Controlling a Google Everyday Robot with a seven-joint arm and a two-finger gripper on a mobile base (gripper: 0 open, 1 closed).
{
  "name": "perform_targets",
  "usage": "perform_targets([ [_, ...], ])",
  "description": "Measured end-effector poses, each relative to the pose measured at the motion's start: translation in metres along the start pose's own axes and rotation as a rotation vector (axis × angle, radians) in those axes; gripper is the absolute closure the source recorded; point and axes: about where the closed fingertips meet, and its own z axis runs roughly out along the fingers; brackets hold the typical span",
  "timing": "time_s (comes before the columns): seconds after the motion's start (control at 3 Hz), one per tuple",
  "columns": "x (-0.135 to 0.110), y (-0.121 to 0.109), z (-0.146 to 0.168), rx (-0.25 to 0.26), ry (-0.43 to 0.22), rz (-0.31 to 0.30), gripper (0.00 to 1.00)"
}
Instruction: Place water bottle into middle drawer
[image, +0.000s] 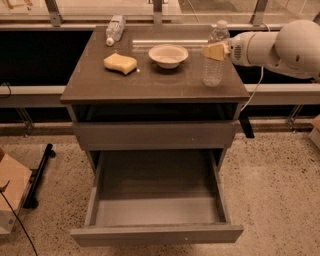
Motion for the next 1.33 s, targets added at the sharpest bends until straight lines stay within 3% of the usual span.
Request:
perform_targets([
  [0.33, -0.009, 0.008, -0.012, -0.019, -0.014, -0.013, 0.73],
  [0.67, -0.026, 0.035, -0.042, -0.078, -0.054, -0.063, 1.0],
  [1.0, -0.036, 0.074, -0.068, -0.164, -0.102, -0.116, 1.0],
  [1.33, -0.031, 0.13, -0.09, -0.284, -0.129, -0.167, 1.0],
])
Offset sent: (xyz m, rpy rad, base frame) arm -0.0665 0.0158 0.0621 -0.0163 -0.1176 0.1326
